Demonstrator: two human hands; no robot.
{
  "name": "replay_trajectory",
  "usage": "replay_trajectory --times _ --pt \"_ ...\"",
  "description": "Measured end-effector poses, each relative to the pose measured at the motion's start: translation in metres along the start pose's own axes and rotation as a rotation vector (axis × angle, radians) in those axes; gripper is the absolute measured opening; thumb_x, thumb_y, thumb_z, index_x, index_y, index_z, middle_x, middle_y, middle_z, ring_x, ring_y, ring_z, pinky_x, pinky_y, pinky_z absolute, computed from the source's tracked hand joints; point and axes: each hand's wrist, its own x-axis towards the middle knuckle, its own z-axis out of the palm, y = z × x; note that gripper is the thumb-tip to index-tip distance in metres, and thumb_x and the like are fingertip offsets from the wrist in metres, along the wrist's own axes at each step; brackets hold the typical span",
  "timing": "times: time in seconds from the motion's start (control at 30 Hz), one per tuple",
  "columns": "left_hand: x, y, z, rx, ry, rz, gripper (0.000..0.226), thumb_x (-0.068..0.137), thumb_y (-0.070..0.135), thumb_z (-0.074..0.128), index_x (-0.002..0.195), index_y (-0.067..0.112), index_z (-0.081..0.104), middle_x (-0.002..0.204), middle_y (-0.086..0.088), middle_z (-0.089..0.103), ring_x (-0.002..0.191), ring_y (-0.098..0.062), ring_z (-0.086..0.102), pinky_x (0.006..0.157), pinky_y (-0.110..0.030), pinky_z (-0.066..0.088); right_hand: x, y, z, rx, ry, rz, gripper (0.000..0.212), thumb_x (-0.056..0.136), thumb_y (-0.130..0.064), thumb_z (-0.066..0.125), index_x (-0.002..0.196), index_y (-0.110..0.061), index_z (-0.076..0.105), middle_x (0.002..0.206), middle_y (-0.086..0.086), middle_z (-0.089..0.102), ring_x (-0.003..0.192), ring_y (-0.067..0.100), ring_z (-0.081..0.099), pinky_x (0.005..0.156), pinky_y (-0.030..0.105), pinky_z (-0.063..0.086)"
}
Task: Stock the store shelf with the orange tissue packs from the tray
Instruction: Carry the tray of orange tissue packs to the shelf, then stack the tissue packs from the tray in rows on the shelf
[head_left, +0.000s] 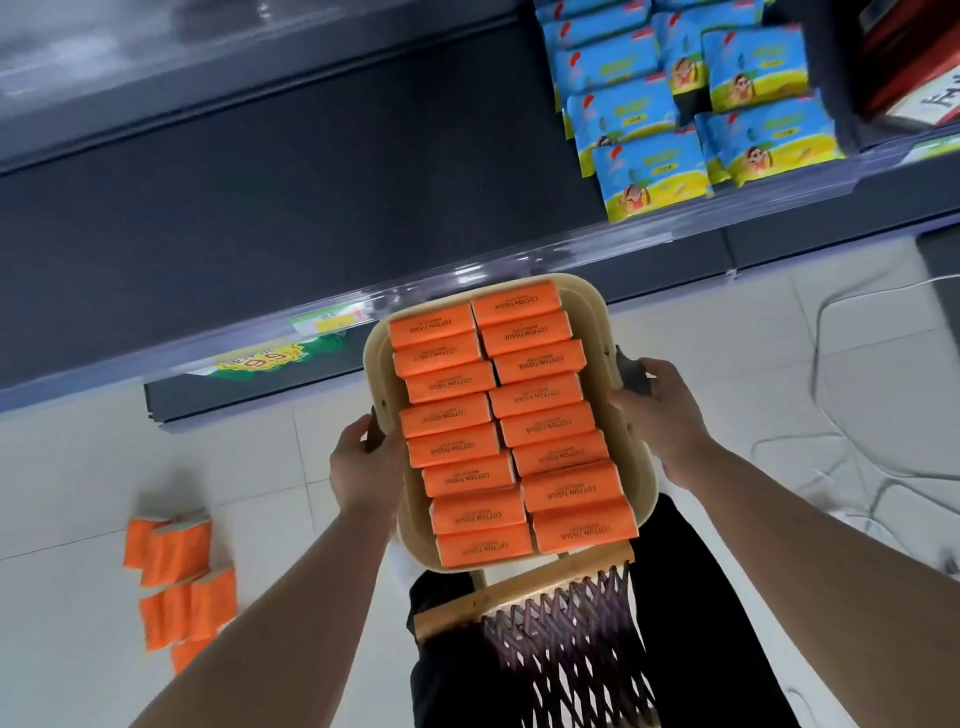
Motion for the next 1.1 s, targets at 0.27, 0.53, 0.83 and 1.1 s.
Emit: replay_trajectory --times 0.27,0.53,0.83,1.1 --pt "0.009 -0.003 0.008 -0.063 0.01 -0.01 0.036 0.08 0.022 0.066 0.116 0.025 0.062 0.084 0.016 0.065 0.087 -0.018 0.064 0.082 -0.035 0.053 0.019 0.004 0.004 0.124 0.001 -0.027 0.048 0.074 -0.031 0.068 0.119 -0.023 0.053 0.106 -0.006 0.065 0.102 0.019 0.062 0.094 0.051 0.049" --pt "0.013 -0.014 0.009 -0.096 0.039 -0.015 0.039 0.077 0.027 0.07 0.114 0.025 0.058 0.092 0.008 0.068 0.088 -0.021 0.065 0.078 -0.037 0.055 0.018 0.005 0.004 0.174 0.022 -0.054 0.045 0.077 -0.035 0.07 0.116 -0.021 0.055 0.104 -0.007 0.066 0.101 0.018 0.062 0.094 0.048 0.05" --pt "0.004 0.003 -0.008 0.331 -0.062 0.008 0.045 0.084 0.015 0.061 0.128 0.013 0.049 0.107 -0.006 0.059 0.08 -0.021 0.055 0.072 -0.034 0.047 -0.004 -0.018 0.007 -0.631 0.126 -0.123 0.059 0.084 -0.016 0.058 0.137 -0.015 0.034 0.143 0.011 0.033 0.13 0.032 0.032 0.102 0.047 0.038" --pt "0.017 0.018 -0.004 0.558 -0.023 0.327 0.039 0.084 0.028 0.051 0.121 0.025 0.059 0.127 -0.002 0.056 0.106 -0.026 0.058 0.074 -0.043 0.056 -0.011 -0.021 0.034 -0.934 -0.011 -0.707 0.046 0.089 -0.016 0.053 0.134 -0.018 0.048 0.148 0.007 0.031 0.139 0.026 0.024 0.112 0.044 0.024"
